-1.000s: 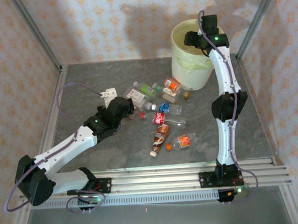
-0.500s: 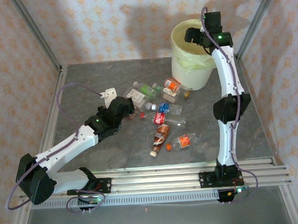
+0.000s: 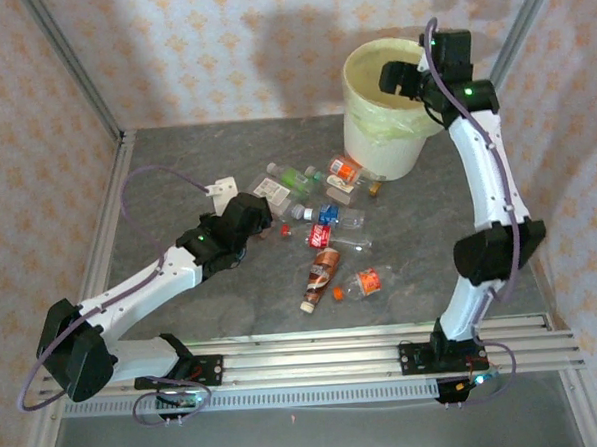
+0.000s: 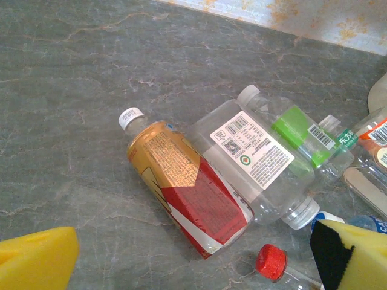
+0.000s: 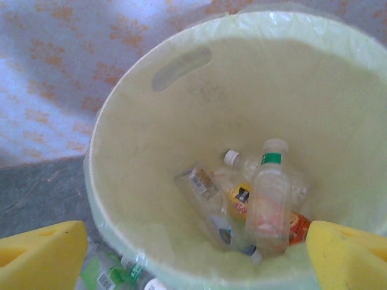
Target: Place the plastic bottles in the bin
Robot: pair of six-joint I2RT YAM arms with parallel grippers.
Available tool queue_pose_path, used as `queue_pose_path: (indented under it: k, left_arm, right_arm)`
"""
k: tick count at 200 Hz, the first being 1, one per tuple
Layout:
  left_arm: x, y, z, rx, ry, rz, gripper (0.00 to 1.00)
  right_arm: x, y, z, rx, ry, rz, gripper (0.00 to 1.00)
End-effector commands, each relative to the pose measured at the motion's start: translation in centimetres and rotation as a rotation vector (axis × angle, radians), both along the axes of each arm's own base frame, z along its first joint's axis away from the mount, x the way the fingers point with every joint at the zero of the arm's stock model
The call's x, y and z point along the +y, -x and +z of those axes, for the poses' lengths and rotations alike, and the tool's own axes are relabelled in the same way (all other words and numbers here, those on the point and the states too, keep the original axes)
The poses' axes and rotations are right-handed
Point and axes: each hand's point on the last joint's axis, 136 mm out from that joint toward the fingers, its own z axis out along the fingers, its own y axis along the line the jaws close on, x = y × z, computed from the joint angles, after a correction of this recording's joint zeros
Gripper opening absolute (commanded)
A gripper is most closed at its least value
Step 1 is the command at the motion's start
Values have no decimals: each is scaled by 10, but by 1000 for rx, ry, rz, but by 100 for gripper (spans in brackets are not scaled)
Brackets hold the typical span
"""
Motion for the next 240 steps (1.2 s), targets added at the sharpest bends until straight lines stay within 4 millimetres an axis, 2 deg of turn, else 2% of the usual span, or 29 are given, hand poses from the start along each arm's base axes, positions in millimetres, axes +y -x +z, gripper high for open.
queue_pose_path:
  k: [1, 9, 28, 44, 62, 74, 76, 90, 107, 117, 130, 157, 175, 187, 210, 240]
  left_arm:
    - [2, -5, 4, -20, 22, 40, 100]
    - [2, -5, 3, -20, 23, 43, 100]
    - [1, -7, 2, -21, 27, 47, 100]
    - [0, -8, 2, -16, 21, 46, 100]
    - [1, -9, 0, -15, 15, 53, 100]
    - [3, -9, -2, -15, 10, 66, 100]
    - [4, -9, -2, -13, 10, 69, 100]
    - [7, -7, -4, -10, 14, 92, 100]
    - [9, -6, -6, -11, 19, 106, 100]
    - [11, -5, -5, -17, 20, 112, 100]
    - [13, -3, -6, -16, 14, 118, 100]
    - [19, 1, -5, -2, -9, 130, 100]
    - [22, 4, -4, -3, -14, 133, 100]
    - [26, 6, -6, -7, -15, 145, 100]
    - [29, 9, -11, -13, 1, 162, 100]
    - [28, 8, -14, -7, 15, 170, 100]
  right_arm:
    - [7, 24, 39, -143, -100, 20, 94]
    - [9, 35, 38, -147, -130, 27, 94]
    - [10, 60, 17, -107, -207, 7, 94]
    - [6, 83, -13, -33, -257, -34, 94]
    - [4, 111, -57, 107, -337, -101, 95]
    - [1, 128, -98, 244, -418, -194, 95]
    - [1, 134, -97, 246, -440, -205, 95]
    - [2, 163, -136, 407, -567, -328, 96]
    - [11, 198, -177, 612, -722, -453, 96]
    - [18, 217, -194, 717, -789, -501, 97]
    - [22, 236, -207, 796, -834, -545, 100]
    - [34, 265, -236, 945, -1006, -661, 99]
    - [33, 296, -258, 1071, -953, -740, 99]
    - [31, 310, -267, 1107, -909, -763, 99]
    - [32, 311, -278, 1108, -901, -765, 99]
    - [48, 305, -293, 1135, -908, -727, 100]
